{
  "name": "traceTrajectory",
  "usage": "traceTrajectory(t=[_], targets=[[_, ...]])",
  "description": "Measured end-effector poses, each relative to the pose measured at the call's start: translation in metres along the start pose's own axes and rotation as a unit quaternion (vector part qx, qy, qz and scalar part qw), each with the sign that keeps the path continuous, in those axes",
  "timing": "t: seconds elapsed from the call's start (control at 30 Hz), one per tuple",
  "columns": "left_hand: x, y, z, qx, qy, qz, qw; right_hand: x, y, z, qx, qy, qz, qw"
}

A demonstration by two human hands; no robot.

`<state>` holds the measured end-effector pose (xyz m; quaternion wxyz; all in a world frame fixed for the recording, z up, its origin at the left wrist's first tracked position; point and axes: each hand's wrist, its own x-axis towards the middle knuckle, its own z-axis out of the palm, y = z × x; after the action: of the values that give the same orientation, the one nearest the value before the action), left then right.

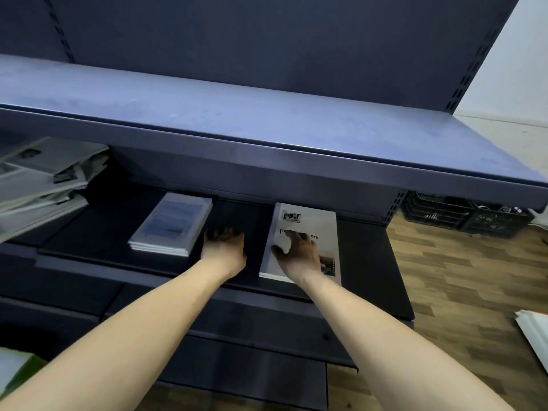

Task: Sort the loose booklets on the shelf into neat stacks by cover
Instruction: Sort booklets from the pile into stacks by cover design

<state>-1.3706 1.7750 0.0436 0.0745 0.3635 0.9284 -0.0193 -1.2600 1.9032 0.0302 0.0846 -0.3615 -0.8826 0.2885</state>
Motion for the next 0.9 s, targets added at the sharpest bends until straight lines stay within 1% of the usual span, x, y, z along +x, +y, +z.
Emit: traceTrajectory(t=[0.13,0.3,0.57,0.77,0.9], targets=[[-0.013,-0.031,-0.005,0.007,0.018,-0.031,0.999,0.004,-0.039,0.018,-0.016,-0.032,-0.036,0.999],[-0.031,-0.086,-0.012,0.033,0.037,-0.084,0.995,0.000,-0.094,0.041,-0.017,-0.076,-0.085,0.993],[-0.069,-0.189,-0.016,0.012,0.088,-0.163,0.983,-0.014,-0.203,0.093,-0.051,-0.118,-0.171,0.977],[-0.093,-0.266,-0.024,-0.003,0.099,-0.189,0.977,-0.035,-0.272,0.129,-0.026,-0.114,-0.209,0.971],[-0.107,-0.316,-0.027,0.000,0.113,-0.201,0.973,-0.048,-0.313,0.151,-0.039,-0.111,-0.215,0.970]])
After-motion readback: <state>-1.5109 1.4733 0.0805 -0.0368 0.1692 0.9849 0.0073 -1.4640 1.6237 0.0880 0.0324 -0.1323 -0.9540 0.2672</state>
